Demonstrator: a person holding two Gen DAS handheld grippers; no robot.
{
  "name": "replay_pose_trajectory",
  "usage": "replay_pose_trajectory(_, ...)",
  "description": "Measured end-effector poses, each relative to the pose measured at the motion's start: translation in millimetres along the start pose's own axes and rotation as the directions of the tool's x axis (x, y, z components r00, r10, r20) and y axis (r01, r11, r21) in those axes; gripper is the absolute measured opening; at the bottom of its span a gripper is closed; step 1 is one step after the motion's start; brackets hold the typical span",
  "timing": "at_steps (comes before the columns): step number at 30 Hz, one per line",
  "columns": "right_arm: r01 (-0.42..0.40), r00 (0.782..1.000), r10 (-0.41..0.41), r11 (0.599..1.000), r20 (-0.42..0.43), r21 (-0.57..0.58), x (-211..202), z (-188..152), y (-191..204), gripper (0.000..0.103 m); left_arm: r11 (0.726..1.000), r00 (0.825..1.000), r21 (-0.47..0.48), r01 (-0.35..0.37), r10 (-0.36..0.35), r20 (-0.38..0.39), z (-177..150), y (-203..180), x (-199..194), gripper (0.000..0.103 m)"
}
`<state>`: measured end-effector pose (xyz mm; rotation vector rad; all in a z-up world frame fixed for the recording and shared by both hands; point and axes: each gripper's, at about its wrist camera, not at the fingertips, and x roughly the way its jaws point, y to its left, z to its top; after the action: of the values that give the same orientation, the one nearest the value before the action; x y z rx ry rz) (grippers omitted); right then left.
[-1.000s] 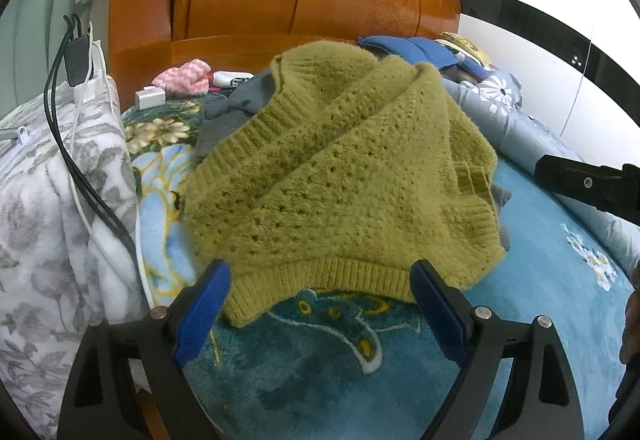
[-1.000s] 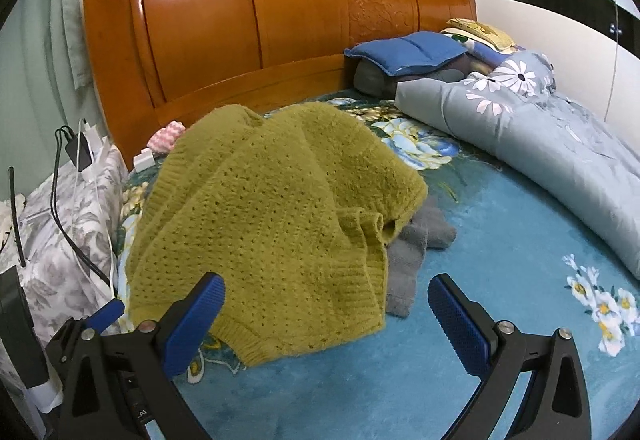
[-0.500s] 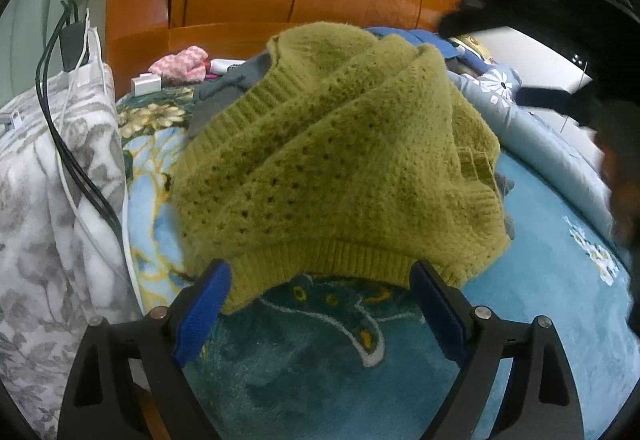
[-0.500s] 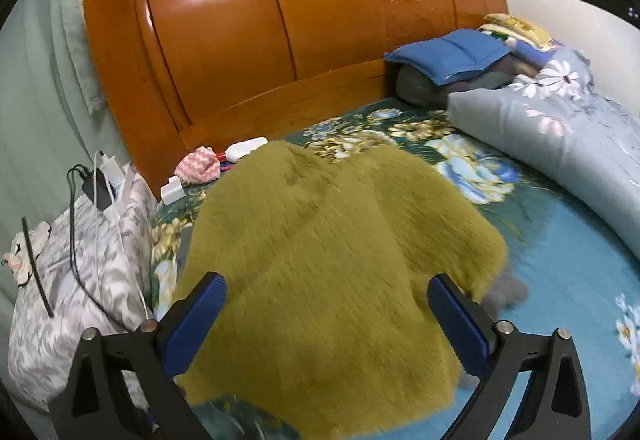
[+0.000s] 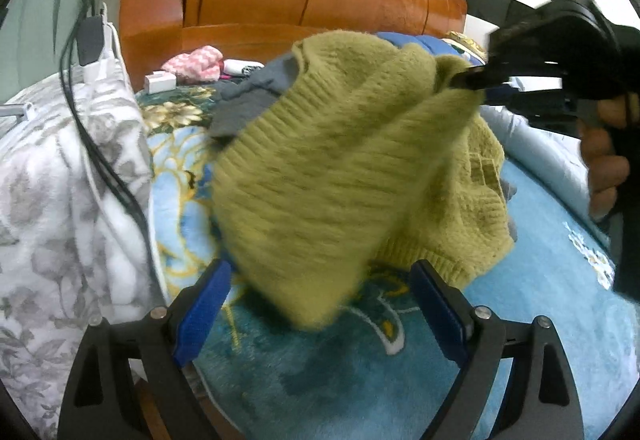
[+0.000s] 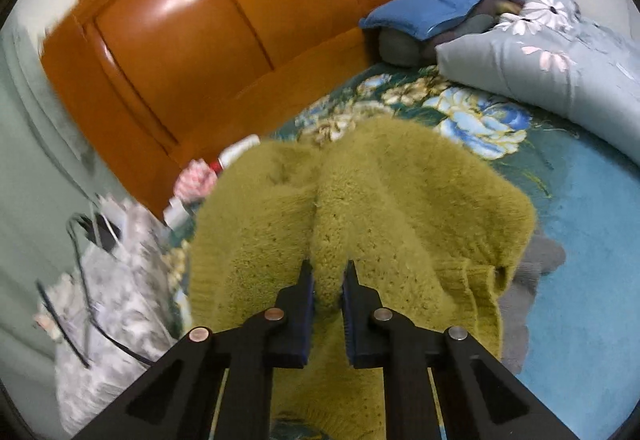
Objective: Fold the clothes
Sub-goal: 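Lift the vest with the right gripper and shake it out over the bed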
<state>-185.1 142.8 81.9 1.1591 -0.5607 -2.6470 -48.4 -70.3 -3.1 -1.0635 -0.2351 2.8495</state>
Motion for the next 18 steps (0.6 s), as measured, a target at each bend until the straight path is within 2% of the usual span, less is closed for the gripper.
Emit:
replay_pose_trajectory(4, -0.055, 0.995, 0.05, 0.997, 0.087, 0.05, -50.2, 6.2, -19.3, 0.012, 1.0, 1.0, -0.001, 0.008, -0.008, 0.023, 3.9, -0.2, -22.7, 0.091)
replay_pose_trajectory(6, -0.097, 0.987, 0.083, 0.991, 0.138, 0.094, -89.9, 8.9, -34.2, 0.012, 1.0, 0.999, 0.003, 0.023, -0.023, 0.038, 5.8, -5.1, -38.1, 0.091)
replay_pose_trajectory(11, -0.108, 0.962, 0.078, 0.989, 0.262, 0.099, -190.1, 3.0, -61.1, 0.01, 0.996, 0.995, 0.059, 0.069, -0.074, 0.07, 5.1, -34.2, -77.6, 0.091)
replay_pose_trajectory(14, -0.068, 0.948, 0.036, 0.994, 0.316, 0.091, -260.4, -14.0, -77.9, 0.007, 0.989, 0.99, 0.105, 0.104, -0.114, 0.089, -0.7, -57.3, -102.1, 0.091)
replay_pose_trajectory(18, 0.042, 0.944, -0.057, 0.998, 0.326, 0.052, -334.9, -56.9, -94.1, 0.007, 0.975, 0.98, 0.147, 0.165, -0.179, 0.085, -13.5, -89.1, -126.8, 0.091)
